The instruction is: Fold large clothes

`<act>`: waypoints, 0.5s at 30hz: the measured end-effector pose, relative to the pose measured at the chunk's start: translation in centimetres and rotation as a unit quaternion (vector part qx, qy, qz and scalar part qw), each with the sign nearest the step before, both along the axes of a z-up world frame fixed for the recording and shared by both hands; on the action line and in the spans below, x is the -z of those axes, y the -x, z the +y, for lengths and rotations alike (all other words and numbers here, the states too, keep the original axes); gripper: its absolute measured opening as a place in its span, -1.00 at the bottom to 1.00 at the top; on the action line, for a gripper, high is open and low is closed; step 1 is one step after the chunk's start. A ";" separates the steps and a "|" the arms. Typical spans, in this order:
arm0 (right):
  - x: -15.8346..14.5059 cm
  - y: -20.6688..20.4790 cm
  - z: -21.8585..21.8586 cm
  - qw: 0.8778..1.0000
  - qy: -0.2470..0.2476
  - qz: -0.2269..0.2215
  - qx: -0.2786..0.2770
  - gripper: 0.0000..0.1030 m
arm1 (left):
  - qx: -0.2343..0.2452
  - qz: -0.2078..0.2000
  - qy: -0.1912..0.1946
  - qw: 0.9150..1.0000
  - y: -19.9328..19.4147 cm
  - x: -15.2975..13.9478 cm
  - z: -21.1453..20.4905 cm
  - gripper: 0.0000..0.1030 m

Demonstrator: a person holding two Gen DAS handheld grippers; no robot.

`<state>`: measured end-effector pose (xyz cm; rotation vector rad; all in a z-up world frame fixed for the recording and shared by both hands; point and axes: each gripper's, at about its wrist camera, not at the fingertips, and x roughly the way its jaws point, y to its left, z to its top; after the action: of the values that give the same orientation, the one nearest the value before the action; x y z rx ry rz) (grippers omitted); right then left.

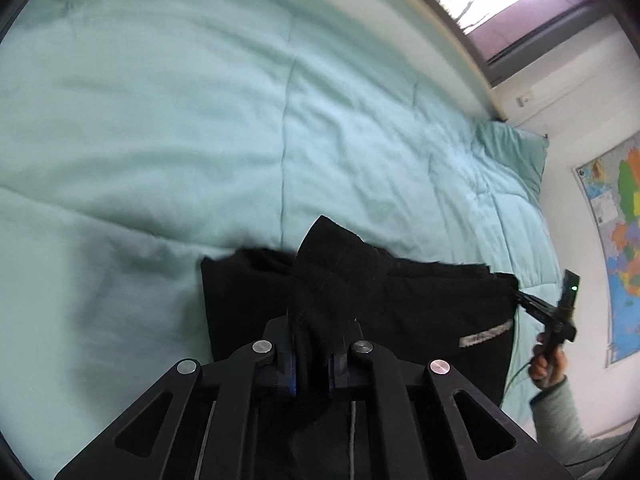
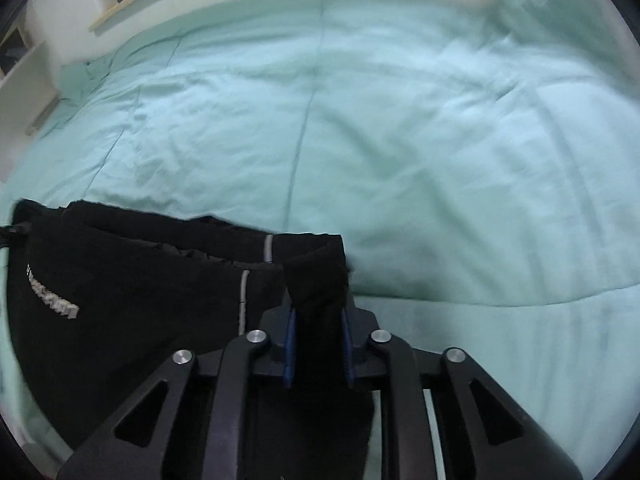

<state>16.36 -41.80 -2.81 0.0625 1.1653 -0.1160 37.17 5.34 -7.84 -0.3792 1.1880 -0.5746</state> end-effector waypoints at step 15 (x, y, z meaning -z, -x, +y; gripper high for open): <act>7.4 -11.0 -0.2 0.993 0.055 0.089 0.054 -0.63 | -0.080 0.084 -0.064 0.991 -5.8 7.8 -0.1 -0.70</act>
<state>27.34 -42.02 -10.21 0.0175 1.3312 -0.2859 43.02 5.25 -15.67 -0.4150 1.3344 -0.3315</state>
